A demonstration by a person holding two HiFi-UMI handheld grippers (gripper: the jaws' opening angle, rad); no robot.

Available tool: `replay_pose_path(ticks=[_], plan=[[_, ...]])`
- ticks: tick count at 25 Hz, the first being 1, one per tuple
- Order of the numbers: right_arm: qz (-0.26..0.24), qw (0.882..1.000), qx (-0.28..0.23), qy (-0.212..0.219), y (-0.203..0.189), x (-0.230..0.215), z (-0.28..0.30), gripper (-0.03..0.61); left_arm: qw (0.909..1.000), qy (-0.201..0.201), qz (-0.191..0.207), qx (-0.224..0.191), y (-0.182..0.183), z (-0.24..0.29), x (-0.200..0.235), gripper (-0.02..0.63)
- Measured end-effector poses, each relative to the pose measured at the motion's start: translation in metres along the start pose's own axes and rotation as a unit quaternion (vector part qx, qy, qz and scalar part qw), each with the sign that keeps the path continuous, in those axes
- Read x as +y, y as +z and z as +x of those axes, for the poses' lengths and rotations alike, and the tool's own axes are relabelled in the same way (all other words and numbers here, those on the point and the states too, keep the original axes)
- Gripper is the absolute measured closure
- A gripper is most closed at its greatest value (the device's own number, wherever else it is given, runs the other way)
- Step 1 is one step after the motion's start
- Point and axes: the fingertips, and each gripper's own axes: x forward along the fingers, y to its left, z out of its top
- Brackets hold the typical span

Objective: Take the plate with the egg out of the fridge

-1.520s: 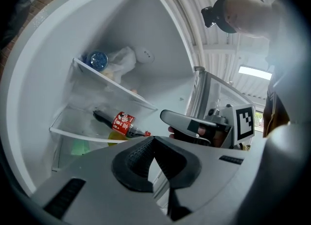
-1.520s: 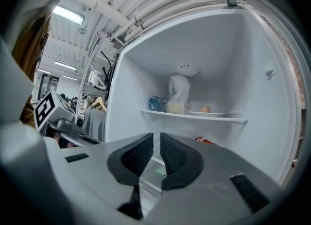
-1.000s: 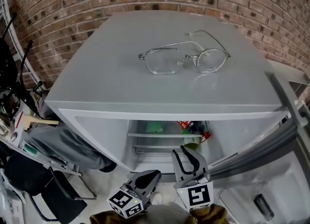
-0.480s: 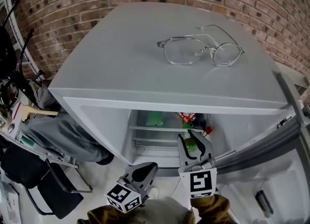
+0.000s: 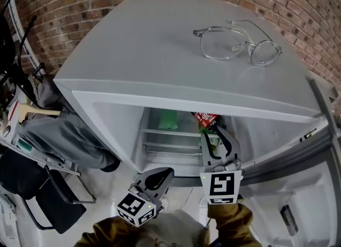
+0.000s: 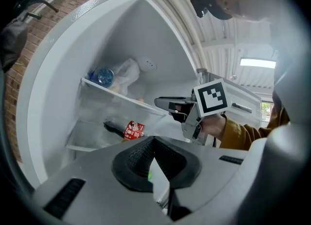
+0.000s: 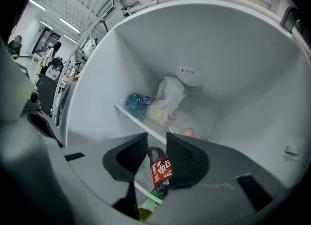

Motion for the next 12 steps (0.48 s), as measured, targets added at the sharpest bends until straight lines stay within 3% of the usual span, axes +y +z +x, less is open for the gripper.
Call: replay_pose_path(ticks=[12], plan=[[-0.074, 0.997, 0.010, -0.021, 0.008, -0.013, 0.020, 0.477, 0.9994, 0.006, 0.028, -0.019, 0.019, 0.016, -0.001, 0.606]])
